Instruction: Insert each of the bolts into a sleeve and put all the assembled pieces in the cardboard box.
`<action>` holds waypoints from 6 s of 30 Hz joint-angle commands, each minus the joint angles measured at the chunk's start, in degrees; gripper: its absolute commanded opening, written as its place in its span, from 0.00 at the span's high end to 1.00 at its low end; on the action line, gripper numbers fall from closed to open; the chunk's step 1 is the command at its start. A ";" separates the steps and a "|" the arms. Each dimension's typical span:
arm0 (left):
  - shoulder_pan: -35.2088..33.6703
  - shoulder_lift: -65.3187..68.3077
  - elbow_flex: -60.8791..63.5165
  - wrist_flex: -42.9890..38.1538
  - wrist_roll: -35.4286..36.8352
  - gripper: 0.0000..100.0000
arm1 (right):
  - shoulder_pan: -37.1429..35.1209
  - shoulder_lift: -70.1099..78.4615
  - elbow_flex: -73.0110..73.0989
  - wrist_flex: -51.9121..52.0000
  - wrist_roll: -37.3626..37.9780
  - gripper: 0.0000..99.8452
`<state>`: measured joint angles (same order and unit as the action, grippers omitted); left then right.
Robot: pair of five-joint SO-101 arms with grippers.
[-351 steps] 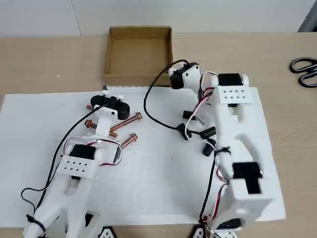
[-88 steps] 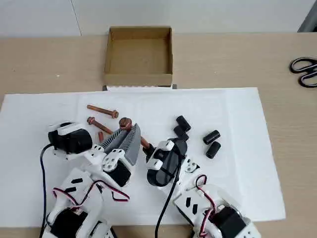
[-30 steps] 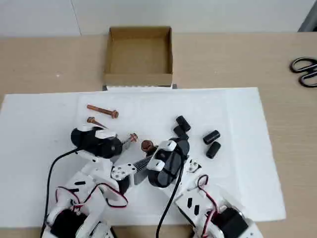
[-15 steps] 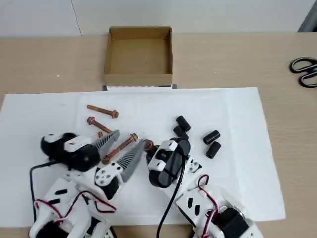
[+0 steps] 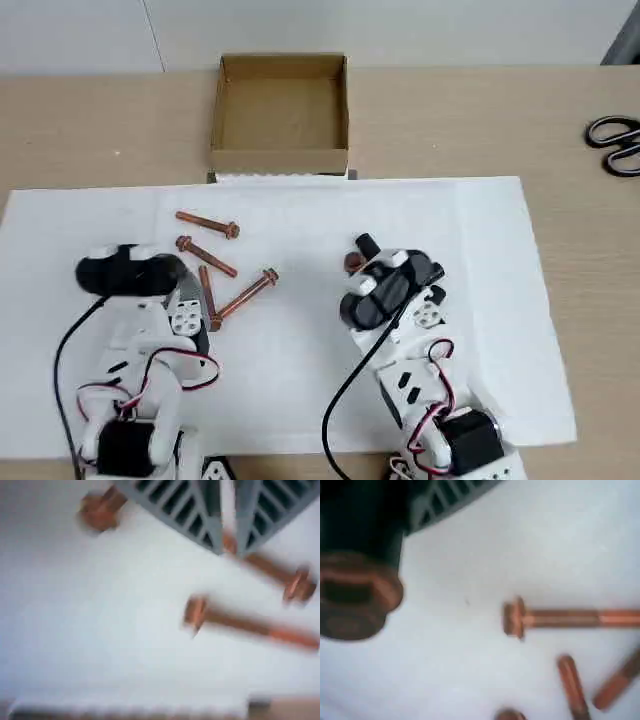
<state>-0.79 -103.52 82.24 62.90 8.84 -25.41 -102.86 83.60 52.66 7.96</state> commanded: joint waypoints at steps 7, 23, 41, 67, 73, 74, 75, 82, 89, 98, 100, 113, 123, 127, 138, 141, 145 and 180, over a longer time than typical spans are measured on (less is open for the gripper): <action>-1.41 -0.53 10.42 -3.60 -6.95 0.99 | 6.37 -0.40 3.52 -1.36 -5.10 1.00; -1.05 -0.53 11.56 -3.96 -7.65 0.99 | 8.22 3.74 -3.87 -1.80 -8.18 1.00; -0.97 -0.53 11.56 -3.96 -7.65 0.99 | 8.04 69.58 -48.44 -21.41 -12.48 1.00; -0.88 -0.44 11.47 -3.52 -7.65 0.99 | 7.96 147.12 -121.05 -36.26 -14.95 0.99; -0.88 -0.44 11.47 -3.52 -7.65 0.99 | 7.25 152.84 -128.09 -29.76 -14.95 0.99; -0.88 -0.44 11.47 -3.52 -7.65 0.99 | 7.16 152.92 -128.44 -27.65 -14.95 0.97; -0.88 -0.44 11.47 -3.52 -7.65 0.99 | 6.99 153.01 -128.44 -26.33 -14.95 0.95; -0.88 -0.44 11.47 -3.52 -7.65 0.99 | 6.55 152.92 -128.62 -24.31 -14.59 0.79; -0.88 -0.44 11.47 -3.52 -7.65 0.99 | 6.64 144.57 -128.62 -17.71 -14.95 0.84; -0.97 -0.44 11.47 -3.52 -7.56 0.99 | 6.11 132.53 -128.62 7.52 -14.95 0.84; -0.97 -0.44 11.47 -3.52 -7.47 0.99 | 5.41 130.07 -128.62 14.46 -14.95 0.84; -1.05 -0.44 11.47 -3.52 -7.38 0.99 | 4.00 123.38 -128.44 43.74 -14.59 0.84; -1.05 -0.44 11.47 -3.52 -7.38 0.99 | 0.92 118.20 -120.00 44.26 -11.25 0.84; -1.05 -0.44 11.47 -3.52 -7.38 0.99 | 0.48 112.66 -109.01 44.35 -7.38 0.84; -1.23 -0.44 11.47 -3.52 -7.38 0.99 | 0.92 107.38 -93.01 43.91 7.91 0.84; -1.32 -0.44 11.47 -3.52 -7.38 0.99 | 0.92 107.38 -90.37 42.51 10.46 0.84; -1.32 -0.44 11.47 -3.52 -7.38 0.99 | 1.36 107.47 -86.15 38.46 12.31 0.84; -1.32 -0.44 11.47 -3.52 -7.38 0.99 | 5.32 123.56 -86.07 28.35 16.88 0.89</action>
<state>-2.02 -103.52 94.11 60.53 1.63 -20.31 20.13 -0.88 81.76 24.22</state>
